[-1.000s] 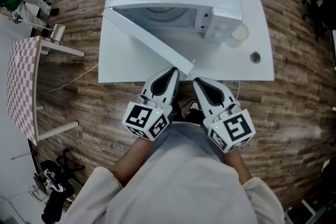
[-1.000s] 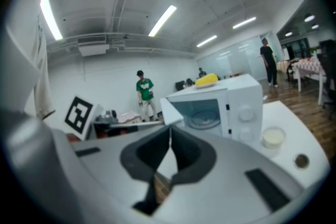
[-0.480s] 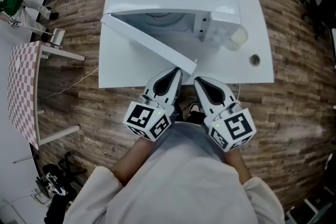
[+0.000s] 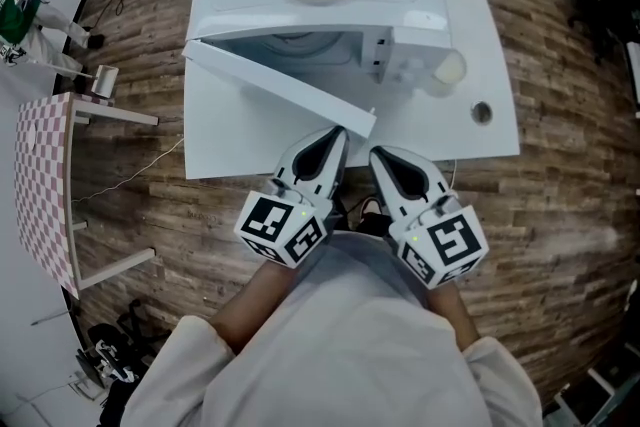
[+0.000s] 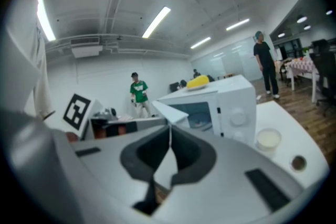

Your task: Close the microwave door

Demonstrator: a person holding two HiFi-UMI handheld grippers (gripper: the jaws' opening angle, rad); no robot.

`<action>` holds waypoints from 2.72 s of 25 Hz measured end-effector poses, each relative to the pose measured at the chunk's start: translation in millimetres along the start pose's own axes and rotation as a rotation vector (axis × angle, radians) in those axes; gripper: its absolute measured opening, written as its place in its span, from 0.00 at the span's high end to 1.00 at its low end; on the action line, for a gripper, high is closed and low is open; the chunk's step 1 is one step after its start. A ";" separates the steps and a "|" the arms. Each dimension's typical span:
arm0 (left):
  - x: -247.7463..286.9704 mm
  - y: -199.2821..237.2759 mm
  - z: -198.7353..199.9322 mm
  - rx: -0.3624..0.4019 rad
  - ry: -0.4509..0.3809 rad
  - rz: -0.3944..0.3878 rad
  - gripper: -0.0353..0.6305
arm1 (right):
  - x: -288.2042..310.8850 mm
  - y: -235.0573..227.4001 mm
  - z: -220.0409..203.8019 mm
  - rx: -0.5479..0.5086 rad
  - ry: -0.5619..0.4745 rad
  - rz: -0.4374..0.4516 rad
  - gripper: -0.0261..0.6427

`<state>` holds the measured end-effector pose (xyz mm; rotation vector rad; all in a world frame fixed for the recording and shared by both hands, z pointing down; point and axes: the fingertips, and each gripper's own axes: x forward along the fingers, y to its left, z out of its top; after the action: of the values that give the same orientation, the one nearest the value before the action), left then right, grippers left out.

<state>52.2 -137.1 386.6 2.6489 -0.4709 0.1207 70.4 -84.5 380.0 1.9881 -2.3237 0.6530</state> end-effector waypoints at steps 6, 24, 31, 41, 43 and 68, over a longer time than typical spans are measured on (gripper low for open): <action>7.0 -1.1 3.7 -0.003 0.001 -0.022 0.92 | 1.8 -5.0 1.2 0.008 -0.001 -0.014 0.92; 35.9 4.7 12.8 0.002 0.017 -0.052 0.92 | 18.4 -23.8 7.9 0.033 0.002 -0.028 0.92; 46.9 7.5 15.9 -0.004 0.017 -0.056 0.92 | 20.2 -31.1 9.0 0.038 0.004 -0.037 0.92; 63.6 11.5 18.8 -0.022 0.014 -0.061 0.92 | 22.9 -42.8 8.7 0.056 0.010 -0.053 0.92; 66.9 13.0 20.1 -0.024 0.011 -0.060 0.92 | 23.7 -43.8 9.4 0.057 0.009 -0.054 0.92; 98.4 22.2 29.3 -0.056 0.000 -0.066 0.92 | 28.0 -54.4 9.5 0.066 0.026 -0.065 0.92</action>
<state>137.0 -199.0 385.1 2.6062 -0.3810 0.0854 119.0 -119.6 395.4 2.0600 -2.2411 0.7564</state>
